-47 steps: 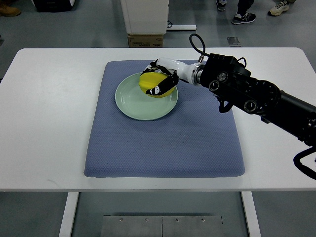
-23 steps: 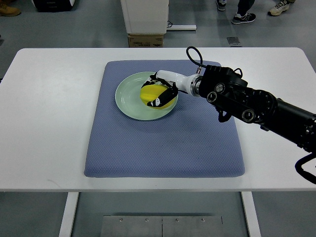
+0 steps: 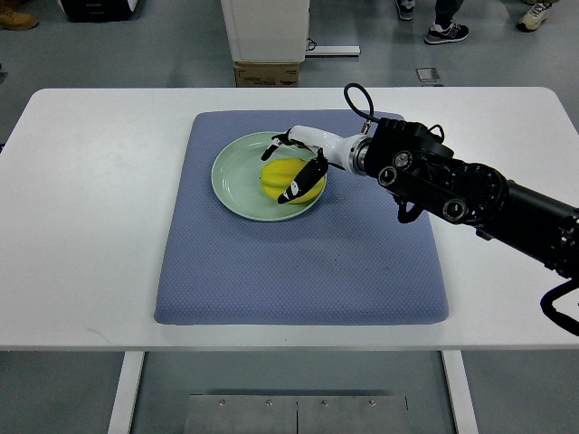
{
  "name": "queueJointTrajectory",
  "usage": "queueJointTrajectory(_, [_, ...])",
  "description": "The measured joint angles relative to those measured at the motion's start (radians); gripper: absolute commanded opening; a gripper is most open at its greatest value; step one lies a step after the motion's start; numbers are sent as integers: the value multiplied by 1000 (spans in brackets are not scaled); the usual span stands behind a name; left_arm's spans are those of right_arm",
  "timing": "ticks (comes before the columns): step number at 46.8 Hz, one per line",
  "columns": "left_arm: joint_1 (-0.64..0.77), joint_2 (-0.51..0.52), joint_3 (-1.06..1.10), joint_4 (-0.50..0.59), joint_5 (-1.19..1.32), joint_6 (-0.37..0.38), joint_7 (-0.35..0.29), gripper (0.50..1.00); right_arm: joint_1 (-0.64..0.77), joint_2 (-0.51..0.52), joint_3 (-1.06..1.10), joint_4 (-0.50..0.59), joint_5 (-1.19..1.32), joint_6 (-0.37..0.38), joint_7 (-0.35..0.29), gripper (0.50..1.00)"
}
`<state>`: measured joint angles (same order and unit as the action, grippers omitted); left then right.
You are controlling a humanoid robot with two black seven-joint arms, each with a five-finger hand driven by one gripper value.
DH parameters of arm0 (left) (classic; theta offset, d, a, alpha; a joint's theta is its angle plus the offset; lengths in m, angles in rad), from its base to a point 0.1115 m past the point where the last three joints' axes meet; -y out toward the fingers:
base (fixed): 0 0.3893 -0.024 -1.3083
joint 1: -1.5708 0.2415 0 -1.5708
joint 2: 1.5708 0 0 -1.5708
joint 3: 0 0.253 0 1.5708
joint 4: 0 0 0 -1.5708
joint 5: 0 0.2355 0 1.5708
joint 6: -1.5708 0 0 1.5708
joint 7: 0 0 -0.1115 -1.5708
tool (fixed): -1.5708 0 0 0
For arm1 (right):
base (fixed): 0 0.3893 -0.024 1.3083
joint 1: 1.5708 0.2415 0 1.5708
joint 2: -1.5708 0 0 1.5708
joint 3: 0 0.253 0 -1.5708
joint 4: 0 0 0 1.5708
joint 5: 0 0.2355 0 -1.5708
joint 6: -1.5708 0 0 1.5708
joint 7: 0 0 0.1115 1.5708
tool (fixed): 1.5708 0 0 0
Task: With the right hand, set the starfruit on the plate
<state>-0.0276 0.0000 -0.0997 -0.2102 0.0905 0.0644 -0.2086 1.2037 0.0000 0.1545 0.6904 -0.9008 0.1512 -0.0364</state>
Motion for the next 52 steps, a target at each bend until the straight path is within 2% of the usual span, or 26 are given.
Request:
queueJointTrajectory(16, [0,0,0,0,0,0,0,1000,14,0,43,-6,57,1,1,1000])
queueJointTrajectory(36, [0,0,0,0,0,0,0,1000,-50,-14,275,-35,163,-5,0,1000])
queueJointTrajectory(52, [0,0,0,0,0,0,0,1000,-166,-61,526,-54,181,-115,1,1000])
